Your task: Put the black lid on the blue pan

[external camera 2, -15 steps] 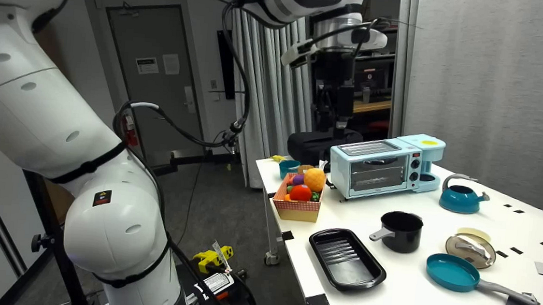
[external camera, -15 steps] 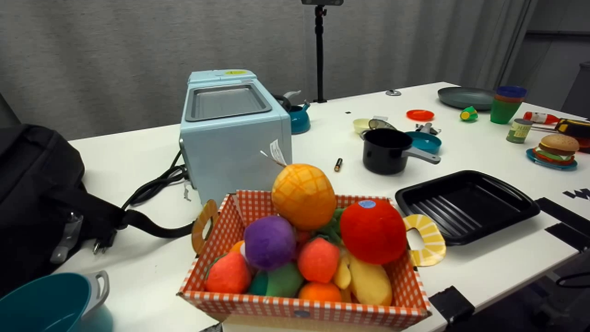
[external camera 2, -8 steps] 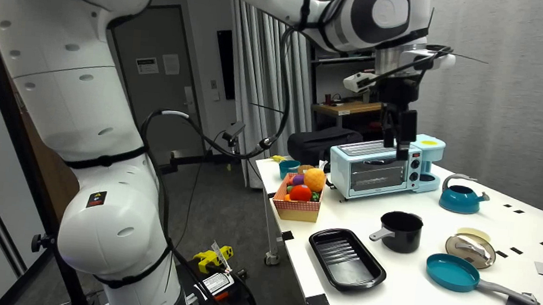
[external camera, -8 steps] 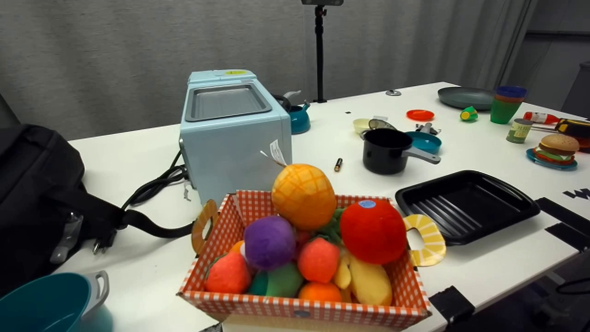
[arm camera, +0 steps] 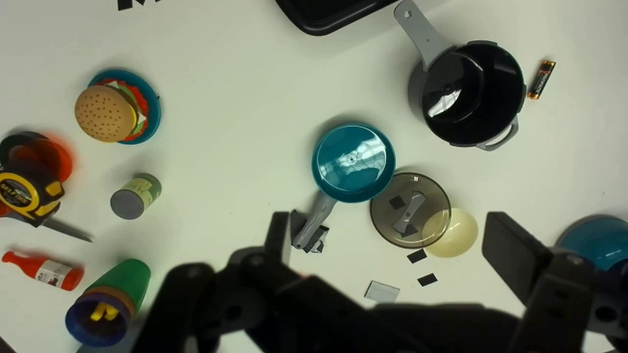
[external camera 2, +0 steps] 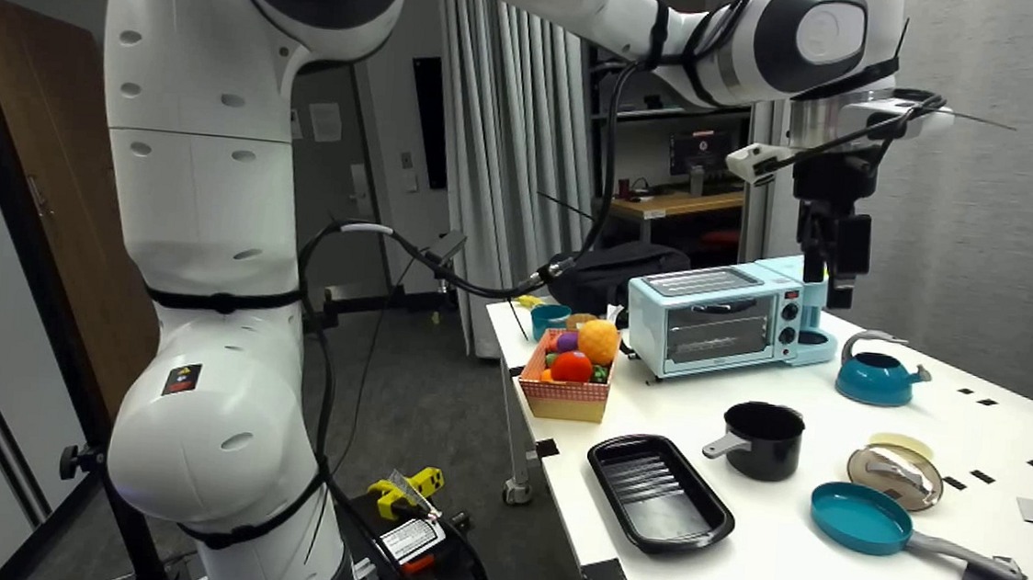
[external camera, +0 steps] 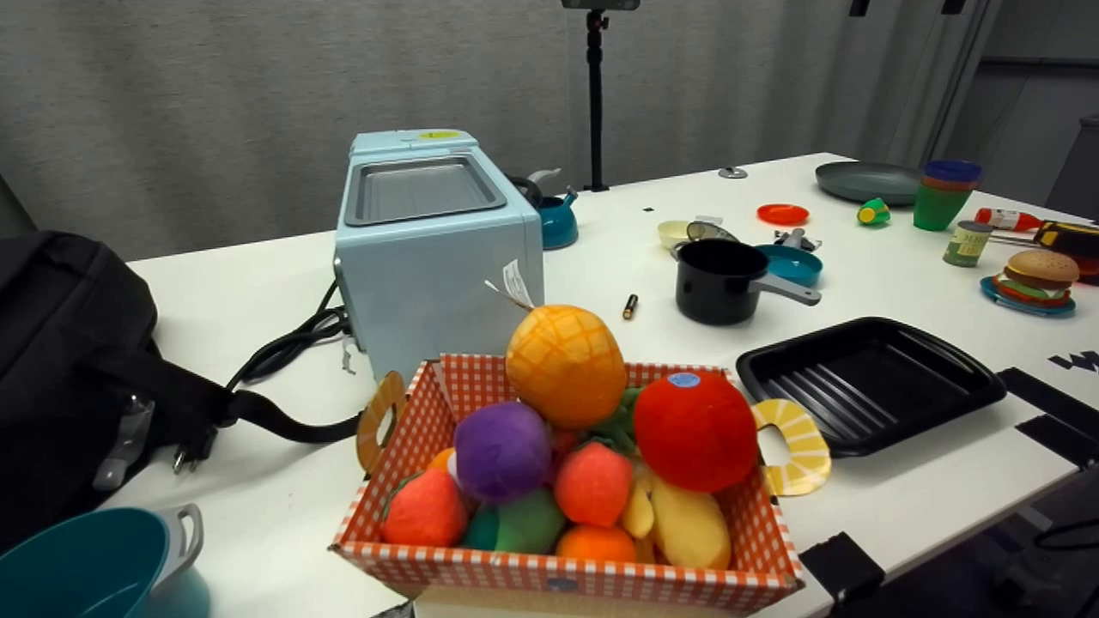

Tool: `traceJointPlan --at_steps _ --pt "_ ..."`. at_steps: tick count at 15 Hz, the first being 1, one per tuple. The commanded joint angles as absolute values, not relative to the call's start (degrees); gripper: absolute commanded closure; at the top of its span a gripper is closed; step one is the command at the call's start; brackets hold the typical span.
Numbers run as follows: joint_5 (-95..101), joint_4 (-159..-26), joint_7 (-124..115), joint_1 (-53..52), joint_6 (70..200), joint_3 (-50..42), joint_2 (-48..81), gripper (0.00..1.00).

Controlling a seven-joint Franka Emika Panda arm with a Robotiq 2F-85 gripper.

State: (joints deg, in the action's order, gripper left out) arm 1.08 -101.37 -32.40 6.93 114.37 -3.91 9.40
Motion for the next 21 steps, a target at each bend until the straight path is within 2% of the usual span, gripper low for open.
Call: traceJointPlan --at_steps 1,5,14,20,21 --pt "0.8 -101.2 -32.2 5.8 114.2 -5.1 9.4 0.00" --pt "-0.2 -99.4 -35.8 5.6 116.6 -5.4 12.1 0.00" --pt "-6.8 -87.5 -46.4 6.4 128.9 -7.4 30.3 0.00" --pt "-9.7 -80.8 -49.4 6.7 127.8 -7.8 37.5 0.00" --pt "-8.2 -84.8 -47.8 6.1 129.2 -8.1 35.3 0.00"
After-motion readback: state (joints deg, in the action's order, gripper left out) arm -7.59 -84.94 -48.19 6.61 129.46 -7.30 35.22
